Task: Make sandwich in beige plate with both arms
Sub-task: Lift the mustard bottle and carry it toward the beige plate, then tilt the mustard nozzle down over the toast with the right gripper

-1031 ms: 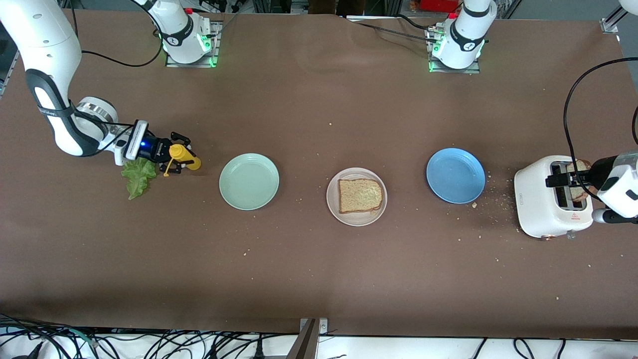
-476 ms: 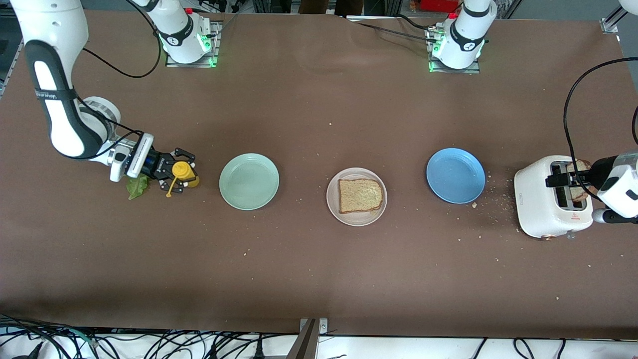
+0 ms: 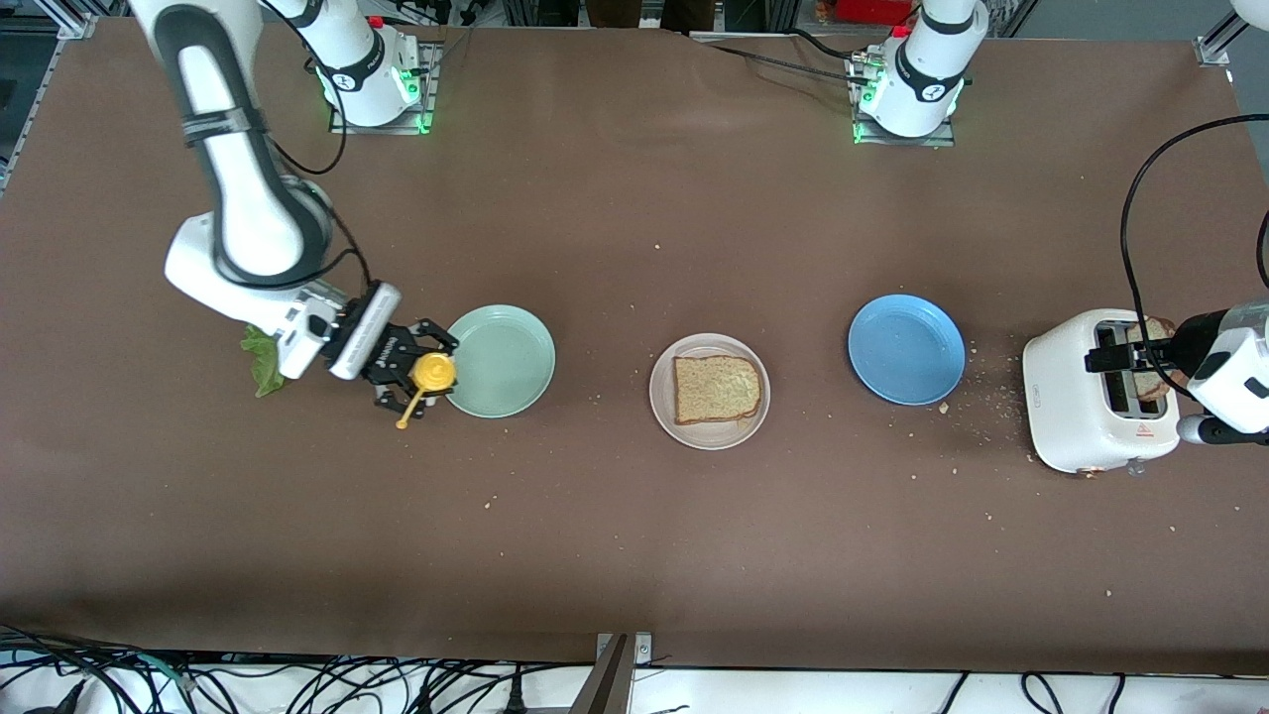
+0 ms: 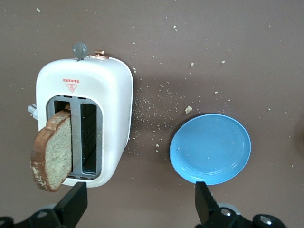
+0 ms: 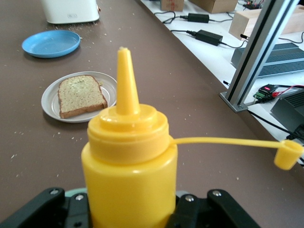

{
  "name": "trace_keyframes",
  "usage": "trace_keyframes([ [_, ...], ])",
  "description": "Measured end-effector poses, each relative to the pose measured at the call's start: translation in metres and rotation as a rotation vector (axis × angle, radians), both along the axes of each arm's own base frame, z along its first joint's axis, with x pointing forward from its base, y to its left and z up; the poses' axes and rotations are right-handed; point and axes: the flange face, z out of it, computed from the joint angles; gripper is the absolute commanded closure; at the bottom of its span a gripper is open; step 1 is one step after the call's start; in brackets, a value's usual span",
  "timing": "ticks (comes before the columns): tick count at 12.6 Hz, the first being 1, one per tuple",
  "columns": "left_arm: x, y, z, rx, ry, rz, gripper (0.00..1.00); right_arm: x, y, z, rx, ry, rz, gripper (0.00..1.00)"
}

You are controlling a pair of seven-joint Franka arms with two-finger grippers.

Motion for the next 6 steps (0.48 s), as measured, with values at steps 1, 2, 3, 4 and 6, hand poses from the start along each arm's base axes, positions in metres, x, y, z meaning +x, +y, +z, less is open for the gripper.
trace_keyframes([
  [1,0.0,0.0,0.0,0.0,0.0,0.0,0.0,-0.001,0.026,0.01,-0.044,0.017,0.002,1.0],
  [2,0.0,0.0,0.0,0.0,0.0,0.0,0.0,-0.003,0.051,0.019,-0.103,0.024,0.0,1.0],
  [3,0.0,0.0,0.0,0.0,0.0,0.0,0.0,-0.007,0.077,0.027,-0.163,0.024,-0.003,1.0],
  [4,0.0,0.0,0.0,0.0,0.0,0.0,0.0,-0.013,0.103,0.03,-0.219,0.03,0.003,1.0],
  [6,0.0,0.0,0.0,0.0,0.0,0.0,0.0,-0.022,0.151,0.031,-0.334,0.019,0.033,1.0],
])
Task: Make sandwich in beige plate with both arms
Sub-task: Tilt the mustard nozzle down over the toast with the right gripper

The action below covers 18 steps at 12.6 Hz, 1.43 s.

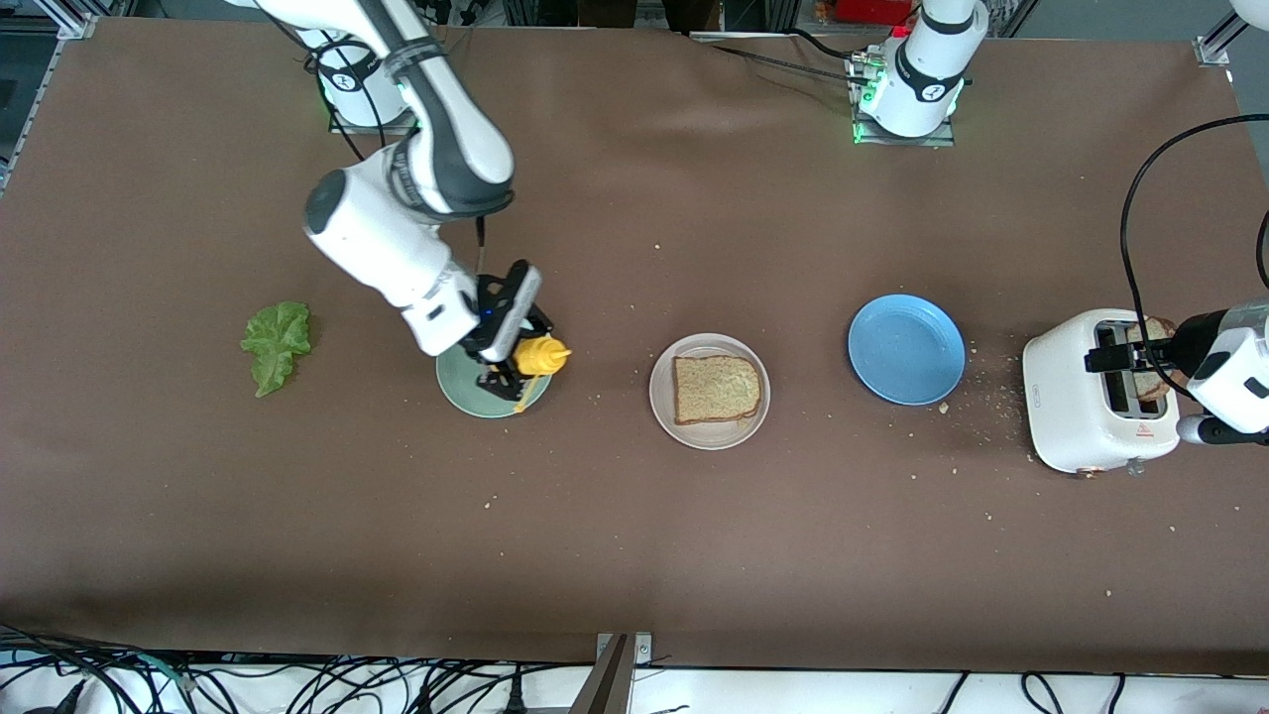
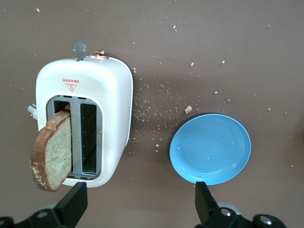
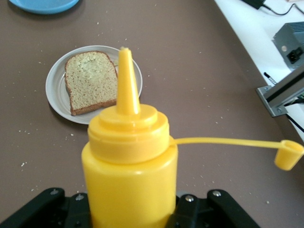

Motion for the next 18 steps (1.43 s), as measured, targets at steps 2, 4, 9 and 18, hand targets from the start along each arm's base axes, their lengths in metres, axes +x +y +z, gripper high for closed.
trace_keyframes([
  [2,0.0,0.0,0.0,0.0,0.0,0.0,0.0,0.003,0.033,-0.003,-0.103,-0.039,0.035,1.0],
  [4,0.0,0.0,0.0,0.0,0.0,0.0,0.0,0.008,0.056,-0.015,-0.19,-0.052,0.062,1.0],
  [9,0.0,0.0,0.0,0.0,0.001,0.0,0.0,0.014,0.108,-0.018,-0.444,0.049,0.068,1.0],
  [18,0.0,0.0,-0.001,0.0,0.003,0.0,0.0,-0.044,0.187,-0.071,-0.808,0.038,0.132,1.0],
])
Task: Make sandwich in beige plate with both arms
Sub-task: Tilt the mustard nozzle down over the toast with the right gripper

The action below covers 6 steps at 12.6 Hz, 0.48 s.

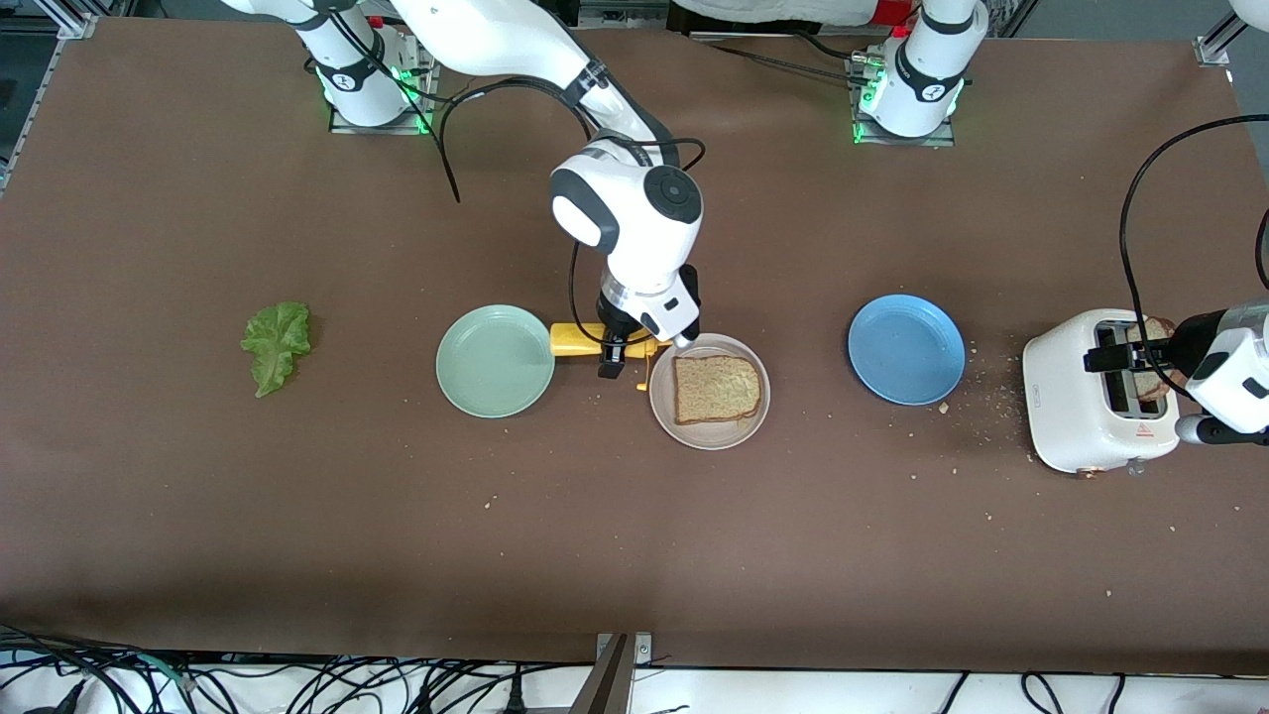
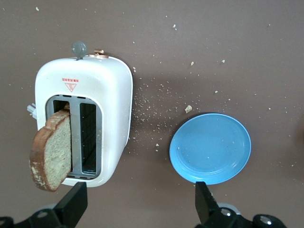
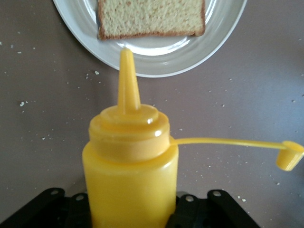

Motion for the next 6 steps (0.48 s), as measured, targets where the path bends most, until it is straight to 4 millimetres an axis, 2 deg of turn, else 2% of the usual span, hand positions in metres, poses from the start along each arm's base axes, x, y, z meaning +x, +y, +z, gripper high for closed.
trace_keyframes([
  [4,0.0,0.0,0.0,0.0,0.0,0.0,0.0,0.004,-0.005,-0.04,-0.069,-0.007,-0.01,1.0],
  [6,0.0,0.0,0.0,0.0,0.0,0.0,0.0,-0.002,0.001,-0.058,-0.104,-0.062,-0.029,1.0],
])
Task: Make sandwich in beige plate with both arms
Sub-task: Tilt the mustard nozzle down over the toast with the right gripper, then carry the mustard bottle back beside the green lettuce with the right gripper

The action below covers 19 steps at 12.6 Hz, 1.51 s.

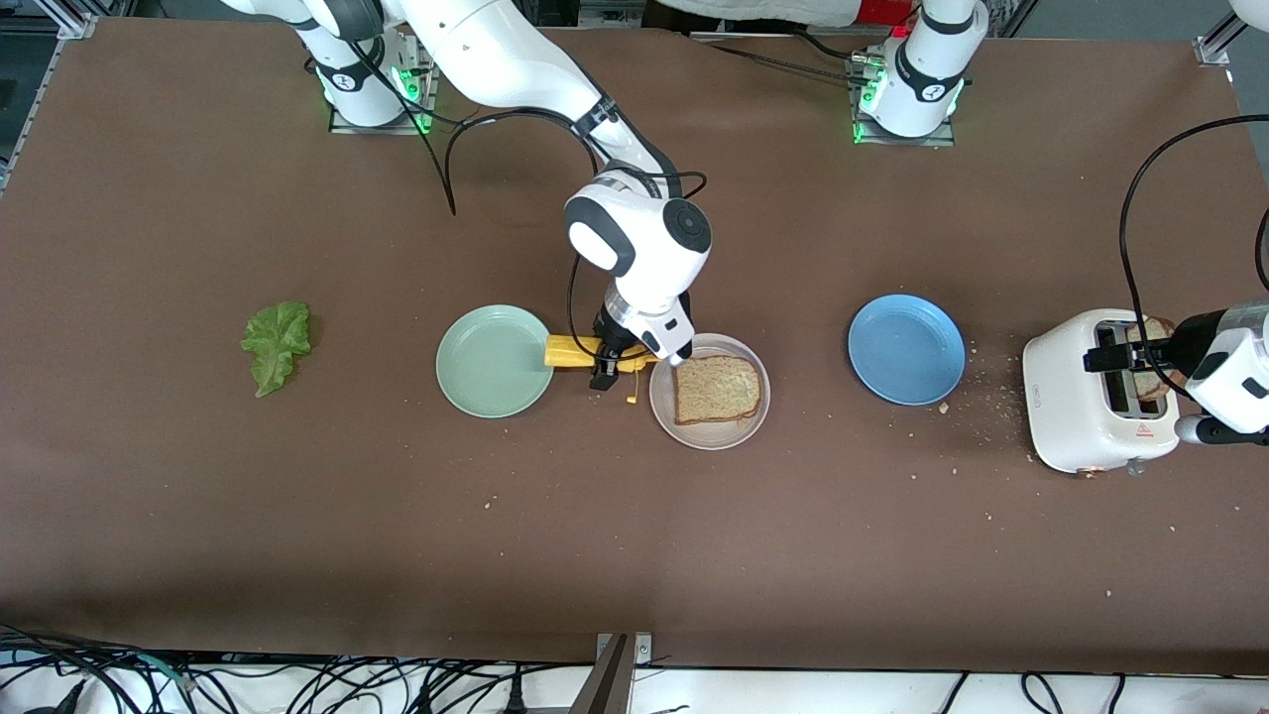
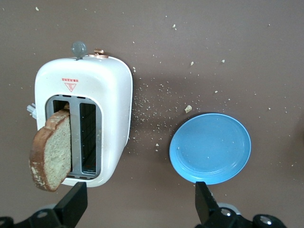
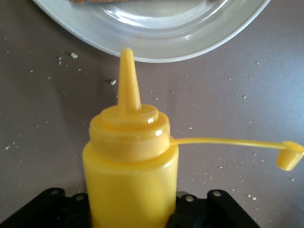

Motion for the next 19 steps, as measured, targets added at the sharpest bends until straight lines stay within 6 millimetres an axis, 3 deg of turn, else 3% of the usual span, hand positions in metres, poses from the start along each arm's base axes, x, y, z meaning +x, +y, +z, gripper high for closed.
trace_keyframes([
  [3,0.0,0.0,0.0,0.0,0.0,0.0,0.0,-0.01,0.014,-0.003,0.001,-0.047,0.0,1.0],
  [7,0.0,0.0,0.0,0.0,0.0,0.0,0.0,0.005,0.008,0.011,0.012,-0.069,-0.007,1.0],
  [9,0.0,0.0,0.0,0.0,0.0,0.0,0.0,0.028,-0.005,0.038,0.061,-0.034,0.002,1.0],
  [10,0.0,0.0,0.0,0.0,0.0,0.0,0.0,0.045,-0.018,0.063,0.101,0.001,0.008,1.0],
  [12,0.0,-0.001,0.0,0.0,0.001,-0.001,0.0,0.078,-0.063,0.128,0.182,0.085,0.018,1.0],
  [15,0.0,-0.001,0.0,0.0,0.001,-0.001,0.0,0.115,-0.151,0.219,0.339,0.199,0.029,1.0],
  [17,0.0,-0.001,0.0,0.0,0.001,-0.001,0.0,0.137,-0.22,0.256,0.476,0.27,0.016,1.0],
  [19,0.0,-0.001,0.0,-0.001,0.001,-0.001,0.0,0.15,-0.283,0.278,0.61,0.329,-0.004,1.0],
])
